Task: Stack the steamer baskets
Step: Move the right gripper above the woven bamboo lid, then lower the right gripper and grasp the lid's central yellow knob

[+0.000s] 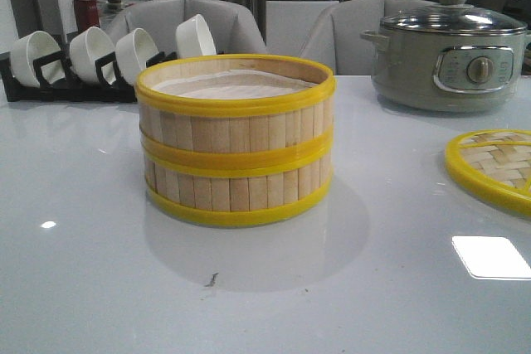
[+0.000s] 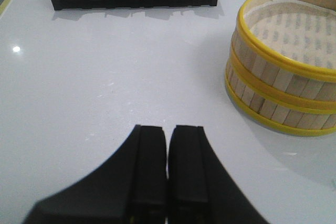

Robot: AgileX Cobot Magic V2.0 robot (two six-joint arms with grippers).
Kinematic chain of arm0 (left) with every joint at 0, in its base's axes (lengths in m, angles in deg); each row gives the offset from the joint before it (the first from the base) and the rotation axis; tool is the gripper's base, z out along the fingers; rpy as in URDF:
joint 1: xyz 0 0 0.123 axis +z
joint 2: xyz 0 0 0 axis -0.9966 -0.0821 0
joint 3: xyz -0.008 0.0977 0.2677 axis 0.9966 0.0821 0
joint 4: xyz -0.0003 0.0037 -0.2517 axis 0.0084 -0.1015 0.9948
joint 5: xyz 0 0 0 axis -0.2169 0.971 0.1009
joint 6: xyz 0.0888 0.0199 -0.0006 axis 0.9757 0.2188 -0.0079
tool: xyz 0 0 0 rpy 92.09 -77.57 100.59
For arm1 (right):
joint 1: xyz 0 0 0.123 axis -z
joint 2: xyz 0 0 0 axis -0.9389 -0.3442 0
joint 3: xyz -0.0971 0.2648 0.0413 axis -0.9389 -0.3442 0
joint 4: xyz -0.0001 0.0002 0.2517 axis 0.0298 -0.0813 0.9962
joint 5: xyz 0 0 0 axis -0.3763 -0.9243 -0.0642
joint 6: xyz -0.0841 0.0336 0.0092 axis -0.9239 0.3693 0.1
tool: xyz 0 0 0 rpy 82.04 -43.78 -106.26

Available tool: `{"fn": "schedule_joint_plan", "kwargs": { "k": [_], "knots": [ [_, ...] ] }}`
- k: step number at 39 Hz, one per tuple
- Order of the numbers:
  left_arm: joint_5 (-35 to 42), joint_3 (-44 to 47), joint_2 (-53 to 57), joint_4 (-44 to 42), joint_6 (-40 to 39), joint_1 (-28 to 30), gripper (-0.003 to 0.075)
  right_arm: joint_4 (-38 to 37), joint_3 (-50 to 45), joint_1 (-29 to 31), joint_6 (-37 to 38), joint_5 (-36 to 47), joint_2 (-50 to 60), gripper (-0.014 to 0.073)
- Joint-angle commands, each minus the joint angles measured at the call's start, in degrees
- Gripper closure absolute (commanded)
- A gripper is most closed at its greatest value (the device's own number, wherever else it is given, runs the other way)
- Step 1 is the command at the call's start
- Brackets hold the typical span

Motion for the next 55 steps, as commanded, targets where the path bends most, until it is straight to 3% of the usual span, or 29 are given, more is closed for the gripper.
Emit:
{"fn": "schedule_joint_plan", "kwargs": {
  "k": [1, 16, 29, 45, 55],
  "knots": [
    [4.5, -1.7, -0.5, 0.6, -0.4, -0.3, 0.0632, 0.2, 1.7, 0.0, -0.9, 5.7, 0.8, 0.0274],
    [4.5, -1.7, -0.5, 0.6, -0.4, -0.3, 0.0632, 0.3, 1.8, 0.0, -0.9, 7.6, -4.3, 0.0274],
    [4.6, -1.7, -0.5, 0.6, -0.4, -0.3, 0.0632, 0.3, 2.3, 0.6, -0.8, 17.6, -9.6, 0.0274],
    [4.6, -1.7, -0.5, 0.6, -0.4, -0.3, 0.0632, -1.3, 21.1, 9.0, -0.8, 1.2, -27.6, 0.0274],
    [4.6, -1.7, -0.5, 0.6, -0.4, -0.3, 0.0632, -4.9, 31.2, 12.4, -0.8, -4.2, -35.8, 0.0274]
  ]
}}
